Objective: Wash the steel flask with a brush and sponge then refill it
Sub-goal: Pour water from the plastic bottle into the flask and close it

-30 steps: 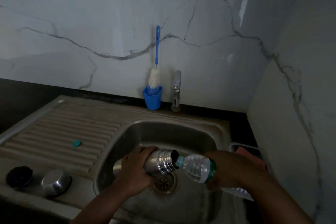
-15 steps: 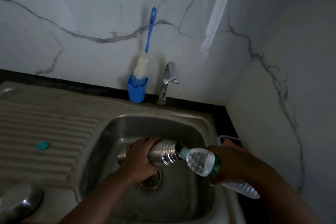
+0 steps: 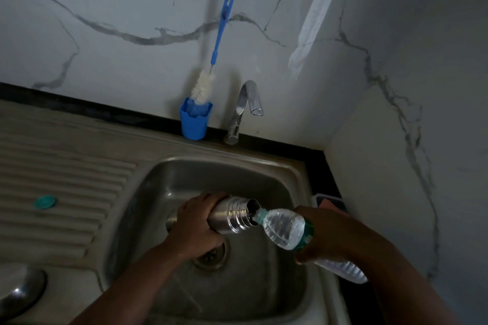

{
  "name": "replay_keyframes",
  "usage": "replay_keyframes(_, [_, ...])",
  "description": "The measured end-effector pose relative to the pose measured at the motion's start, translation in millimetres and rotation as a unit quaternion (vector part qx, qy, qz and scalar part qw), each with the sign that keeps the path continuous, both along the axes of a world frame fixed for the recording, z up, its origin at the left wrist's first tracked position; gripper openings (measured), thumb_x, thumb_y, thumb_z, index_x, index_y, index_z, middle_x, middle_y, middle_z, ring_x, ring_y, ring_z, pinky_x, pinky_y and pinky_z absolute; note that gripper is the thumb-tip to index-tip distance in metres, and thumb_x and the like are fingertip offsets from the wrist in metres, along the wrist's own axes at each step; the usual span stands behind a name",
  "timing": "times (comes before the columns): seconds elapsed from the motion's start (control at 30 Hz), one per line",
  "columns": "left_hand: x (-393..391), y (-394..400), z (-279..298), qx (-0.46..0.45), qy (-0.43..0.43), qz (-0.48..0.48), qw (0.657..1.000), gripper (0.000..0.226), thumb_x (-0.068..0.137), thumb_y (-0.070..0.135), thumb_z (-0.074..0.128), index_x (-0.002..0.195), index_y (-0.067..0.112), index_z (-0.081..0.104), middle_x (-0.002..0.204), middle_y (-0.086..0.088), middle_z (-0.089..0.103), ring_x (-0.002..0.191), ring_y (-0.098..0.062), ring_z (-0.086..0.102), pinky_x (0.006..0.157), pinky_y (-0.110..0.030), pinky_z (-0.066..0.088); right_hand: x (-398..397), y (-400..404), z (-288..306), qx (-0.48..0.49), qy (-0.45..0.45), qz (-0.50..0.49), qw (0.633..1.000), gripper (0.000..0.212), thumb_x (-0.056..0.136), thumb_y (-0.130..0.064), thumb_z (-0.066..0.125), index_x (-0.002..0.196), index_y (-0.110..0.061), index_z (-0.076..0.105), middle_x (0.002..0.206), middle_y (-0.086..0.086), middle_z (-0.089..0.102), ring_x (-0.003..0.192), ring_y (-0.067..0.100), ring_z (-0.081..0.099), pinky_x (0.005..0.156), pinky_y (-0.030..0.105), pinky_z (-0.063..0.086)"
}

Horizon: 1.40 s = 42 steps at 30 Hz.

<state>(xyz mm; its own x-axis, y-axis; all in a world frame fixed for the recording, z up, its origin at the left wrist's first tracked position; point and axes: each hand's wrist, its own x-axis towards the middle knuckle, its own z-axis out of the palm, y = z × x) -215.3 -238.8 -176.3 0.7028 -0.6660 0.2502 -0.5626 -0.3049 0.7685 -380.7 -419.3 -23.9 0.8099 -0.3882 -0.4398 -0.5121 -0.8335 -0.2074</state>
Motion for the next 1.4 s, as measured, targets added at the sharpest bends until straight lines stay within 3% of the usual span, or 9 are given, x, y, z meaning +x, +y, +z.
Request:
replay_keyframes(0.17, [0.1, 1.7, -4.6, -0.001, 0.009, 0.001, 1.000, 0.085, 0.042, 0.047, 0.060, 0.125, 0.045, 0.040, 0.115, 0.010, 0.061, 0.104, -0.020, 0.061, 0.090, -0.048, 0.049, 2.8, 2.3, 2.3, 0.006, 0.009, -0.005, 1.000, 0.063, 0.069, -0.032, 0.082, 0.122, -0.036, 0.049, 0.084, -0.024, 0.039, 0.099, 0.004, 0.049, 0.085, 0.022, 0.041])
replay_keyframes(0.3, [-3.2, 2.3, -4.2, -0.011, 0.011, 0.002, 1.000, 0.085, 0.043, 0.048, 0.059, 0.125, 0.045, 0.039, 0.115, 0.008, 0.063, 0.103, -0.020, 0.062, 0.091, -0.047, 0.049, 2.7, 2.3, 4.9, -0.001, 0.023, 0.005, 1.000, 0.066, 0.071, -0.033, 0.081, 0.127, -0.036, 0.046, 0.083, -0.023, 0.036, 0.098, 0.004, 0.044, 0.091, 0.025, 0.042])
replay_keyframes(0.57, [-6.4, 5.8, -3.4, -0.002, 0.012, 0.010, 1.000, 0.088, 0.042, 0.042, 0.064, 0.125, 0.045, 0.037, 0.115, 0.008, 0.062, 0.103, -0.020, 0.062, 0.090, -0.046, 0.049, 2.4, -4.3, -2.3, 0.007, 0.021, 0.017, 1.000, 0.063, 0.068, -0.034, 0.082, 0.121, -0.036, 0.049, 0.105, -0.016, 0.055, 0.108, 0.008, 0.055, 0.091, 0.028, 0.044])
replay_keyframes(0.7, [-5.8, 6.1, -5.9, 0.004, 0.015, 0.013, 1.000, 0.090, 0.042, 0.037, 0.070, 0.125, 0.047, 0.038, 0.115, 0.010, 0.061, 0.104, -0.018, 0.060, 0.091, -0.047, 0.048, 2.1, -7.6, -6.1, 0.007, 0.008, 0.018, 1.000, 0.070, 0.064, -0.036, 0.084, 0.124, -0.038, 0.048, 0.118, -0.014, 0.060, 0.106, 0.008, 0.057, 0.091, 0.029, 0.046])
replay_keyframes(0.93, [-8.6, 7.7, -2.8, 0.016, 0.012, 0.022, 1.000, 0.093, 0.042, 0.039, 0.072, 0.126, 0.048, 0.035, 0.116, 0.008, 0.061, 0.105, -0.020, 0.060, 0.092, -0.045, 0.048, -1.5, -12.3, -9.8, 0.011, -0.007, 0.019, 1.000, 0.068, 0.062, -0.037, 0.084, 0.121, -0.041, 0.050, 0.114, -0.016, 0.061, 0.099, 0.005, 0.057, 0.082, 0.025, 0.045])
replay_keyframes(1.1, [-10.1, 9.5, -1.8, 0.015, 0.009, 0.026, 1.000, 0.092, 0.043, 0.039, 0.075, 0.126, 0.048, 0.036, 0.116, 0.010, 0.061, 0.105, -0.018, 0.060, 0.092, -0.047, 0.048, -3.4, -11.1, -10.4, 0.003, -0.010, 0.023, 1.000, 0.074, 0.062, -0.038, 0.084, 0.126, -0.039, 0.048, 0.120, -0.013, 0.060, 0.106, 0.009, 0.057, 0.091, 0.030, 0.047])
replay_keyframes(1.27, [-12.9, 12.3, 0.3, 0.015, 0.008, 0.032, 0.999, 0.093, 0.044, 0.036, 0.076, 0.126, 0.049, 0.036, 0.118, 0.012, 0.059, 0.108, -0.017, 0.060, 0.095, -0.047, 0.047, -6.1, -11.3, -11.2, 0.020, -0.016, 0.023, 0.999, 0.072, 0.062, -0.036, 0.084, 0.125, -0.040, 0.048, 0.111, -0.020, 0.058, 0.102, 0.004, 0.056, 0.084, 0.025, 0.044])
replay_keyframes(1.4, [-13.7, 13.4, 1.4, 0.019, 0.006, 0.035, 0.999, 0.094, 0.043, 0.035, 0.076, 0.127, 0.048, 0.035, 0.118, 0.012, 0.060, 0.109, -0.017, 0.059, 0.095, -0.045, 0.047, -5.5, -10.1, -10.2, 0.004, -0.010, 0.026, 1.000, 0.076, 0.060, -0.040, 0.084, 0.127, -0.041, 0.047, 0.121, -0.015, 0.060, 0.106, 0.007, 0.057, 0.090, 0.029, 0.047])
